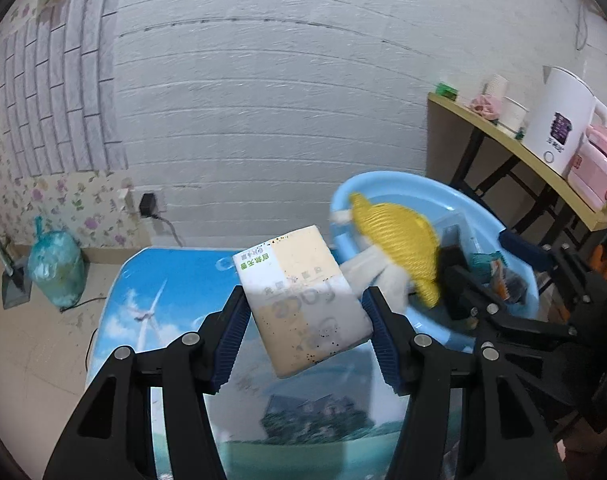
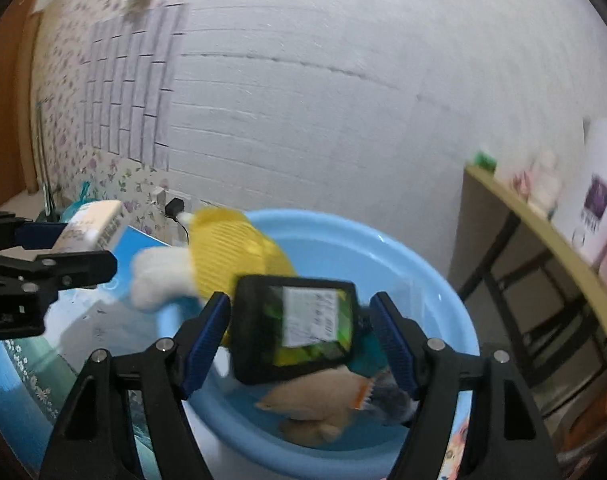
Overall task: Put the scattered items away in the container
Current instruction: 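Carry the tissue pack over the basin and open the left gripper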
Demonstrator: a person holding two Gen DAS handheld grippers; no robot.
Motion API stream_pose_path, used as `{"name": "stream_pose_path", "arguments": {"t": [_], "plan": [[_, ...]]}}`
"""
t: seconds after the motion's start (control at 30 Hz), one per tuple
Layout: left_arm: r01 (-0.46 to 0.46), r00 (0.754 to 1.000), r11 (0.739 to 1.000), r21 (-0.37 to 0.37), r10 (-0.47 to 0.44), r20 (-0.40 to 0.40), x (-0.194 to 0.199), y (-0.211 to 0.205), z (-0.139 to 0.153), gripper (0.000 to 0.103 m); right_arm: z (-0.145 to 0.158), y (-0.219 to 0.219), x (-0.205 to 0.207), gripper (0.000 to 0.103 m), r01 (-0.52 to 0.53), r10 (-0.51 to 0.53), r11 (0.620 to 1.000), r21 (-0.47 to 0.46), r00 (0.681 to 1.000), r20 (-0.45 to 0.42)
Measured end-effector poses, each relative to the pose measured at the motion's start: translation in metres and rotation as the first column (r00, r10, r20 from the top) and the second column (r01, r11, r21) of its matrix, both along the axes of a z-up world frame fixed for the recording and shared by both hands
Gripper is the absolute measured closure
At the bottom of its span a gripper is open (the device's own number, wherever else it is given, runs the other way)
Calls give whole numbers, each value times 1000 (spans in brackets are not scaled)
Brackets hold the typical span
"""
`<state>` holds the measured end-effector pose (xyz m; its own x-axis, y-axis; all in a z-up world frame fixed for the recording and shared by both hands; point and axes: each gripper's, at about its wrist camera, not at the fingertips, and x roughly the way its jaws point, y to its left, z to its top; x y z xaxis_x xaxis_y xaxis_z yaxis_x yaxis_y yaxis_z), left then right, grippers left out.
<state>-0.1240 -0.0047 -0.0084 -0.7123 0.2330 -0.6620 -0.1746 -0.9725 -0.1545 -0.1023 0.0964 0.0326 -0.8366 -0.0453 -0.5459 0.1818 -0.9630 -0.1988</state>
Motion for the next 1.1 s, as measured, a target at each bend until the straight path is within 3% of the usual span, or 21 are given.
{"name": "stream_pose_path", "arguments": {"t": [0.07, 0.23, 0.6, 0.8, 1.03, 1.1], "plan": [[20, 1000, 1000, -3, -20, -6, -2, 10, 3, 46, 0, 12, -3, 31, -9, 10, 998, -56, 1000, 18], [80, 997, 997, -14, -81, -10, -4, 38, 8, 46, -4, 23, -8, 31, 19, -17, 998, -56, 999, 27], [144, 989, 988, -50, -145, -8, -19, 85, 8, 46, -7, 58, -8, 31, 46, -38, 987, -156, 998, 53], [131, 991, 991, -28, -131, 11, -28, 97, 7, 46, -2, 73, 1, 31, 48, -41, 984, -172, 998, 43], [195, 978, 980, 38, -197, 62, -22, 110, 3, 45, -3, 97, 7, 31, 88, -80, 977, -195, 996, 50], [188, 979, 981, 37, -190, 74, -21, 112, 2, 37, -5, 100, 8, 31, 92, -81, 974, -206, 995, 60]]}}
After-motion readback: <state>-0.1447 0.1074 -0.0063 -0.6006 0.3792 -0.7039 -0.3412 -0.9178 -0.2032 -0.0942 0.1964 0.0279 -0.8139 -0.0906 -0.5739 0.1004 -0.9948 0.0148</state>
